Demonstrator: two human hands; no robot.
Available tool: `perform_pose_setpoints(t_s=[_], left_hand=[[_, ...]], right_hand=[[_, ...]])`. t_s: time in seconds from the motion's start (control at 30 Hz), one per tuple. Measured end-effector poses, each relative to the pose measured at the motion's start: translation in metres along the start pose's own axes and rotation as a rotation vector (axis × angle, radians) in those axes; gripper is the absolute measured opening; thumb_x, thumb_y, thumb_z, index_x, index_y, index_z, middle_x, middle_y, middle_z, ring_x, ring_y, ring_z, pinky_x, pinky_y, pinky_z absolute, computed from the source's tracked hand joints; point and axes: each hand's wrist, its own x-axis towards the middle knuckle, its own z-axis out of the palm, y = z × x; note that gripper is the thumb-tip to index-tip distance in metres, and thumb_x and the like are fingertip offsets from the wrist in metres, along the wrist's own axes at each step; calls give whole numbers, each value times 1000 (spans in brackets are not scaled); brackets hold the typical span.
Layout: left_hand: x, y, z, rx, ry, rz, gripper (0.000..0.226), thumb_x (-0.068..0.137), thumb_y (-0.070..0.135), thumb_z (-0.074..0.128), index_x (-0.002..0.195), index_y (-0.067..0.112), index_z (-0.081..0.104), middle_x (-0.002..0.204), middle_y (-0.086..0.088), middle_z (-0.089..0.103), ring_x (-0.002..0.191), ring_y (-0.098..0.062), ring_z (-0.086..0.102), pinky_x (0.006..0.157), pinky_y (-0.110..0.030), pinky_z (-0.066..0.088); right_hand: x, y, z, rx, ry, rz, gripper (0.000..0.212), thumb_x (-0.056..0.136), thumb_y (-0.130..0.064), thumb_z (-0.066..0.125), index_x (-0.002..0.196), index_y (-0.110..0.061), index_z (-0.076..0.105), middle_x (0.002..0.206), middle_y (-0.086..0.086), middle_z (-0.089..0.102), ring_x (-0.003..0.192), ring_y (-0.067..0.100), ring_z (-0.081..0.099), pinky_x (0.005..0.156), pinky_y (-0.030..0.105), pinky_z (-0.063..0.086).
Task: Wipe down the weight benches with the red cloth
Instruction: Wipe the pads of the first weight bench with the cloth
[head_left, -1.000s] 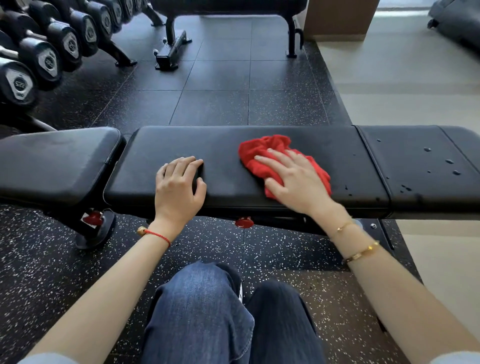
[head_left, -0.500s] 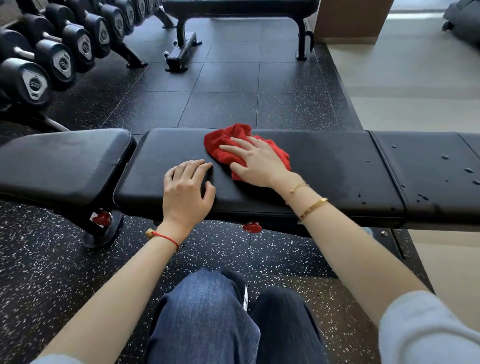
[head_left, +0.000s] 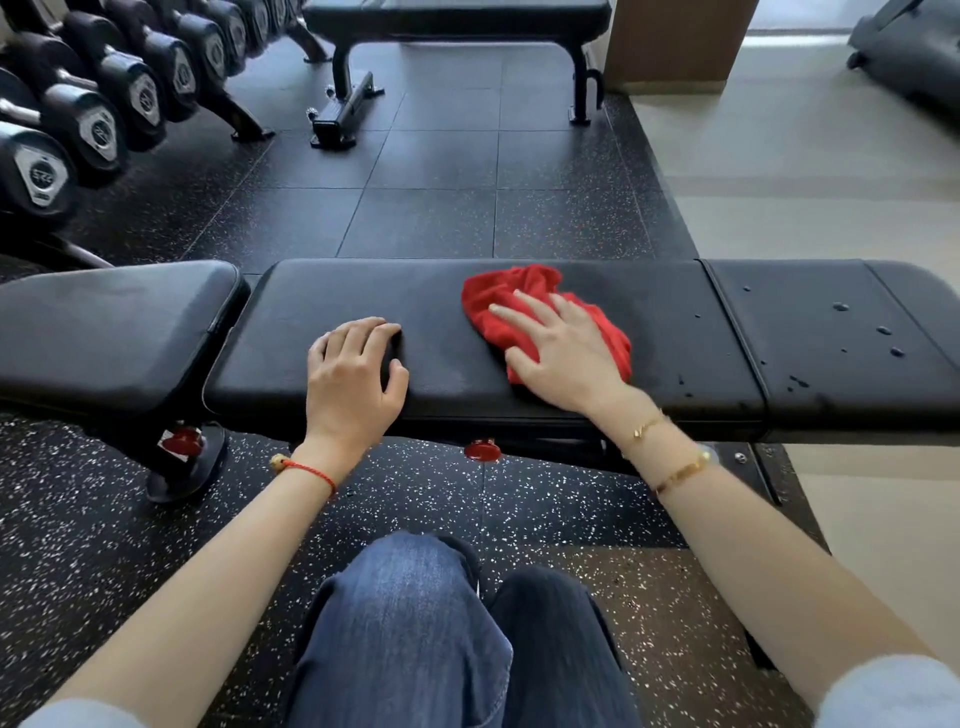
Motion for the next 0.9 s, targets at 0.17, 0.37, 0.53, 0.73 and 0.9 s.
perform_pose_setpoints(t_s=[0.17,0.37,0.53,0.73,0.9], left_hand=[[2,11,-7,-39,-34,-43,42,90,26,51,128,11,60,135,-8,60,129,-28,50,113,-46,34],[14,64,-4,-88,-40,59,43,90,29,54,128,12,60,135,-5,59,129,-25,50,114,-41,31],[26,98,9,-133,-57,99,41,90,28,55,128,13,61,134,-5,60,128,-25,51,112,-40,32],[21,107,24,-121,-106,129,37,91,27,56,124,12,62,132,-5,61,126,-27,52,110,-42,34],[19,107,26,-103,-116,141,40,91,30,52,125,11,61,133,-5,60,127,-26,51,111,-42,35]], right_hand=[[-49,16,-3,19,57,-6,55,91,-44,45,145,-44,38,157,-10,34,143,28,29,121,44,17],[2,59,-11,-17,50,266,52,95,-45,41,147,-41,35,160,-5,28,144,30,26,122,43,12],[10,41,-8,7,31,239,52,95,-45,41,147,-42,35,161,-4,26,145,32,23,122,43,11],[-58,55,-9,5,74,112,53,93,-43,44,146,-44,36,158,-7,32,143,29,29,121,43,16],[-37,120,-27,-77,80,361,53,95,-42,43,147,-40,36,159,-1,30,141,32,30,121,42,14]])
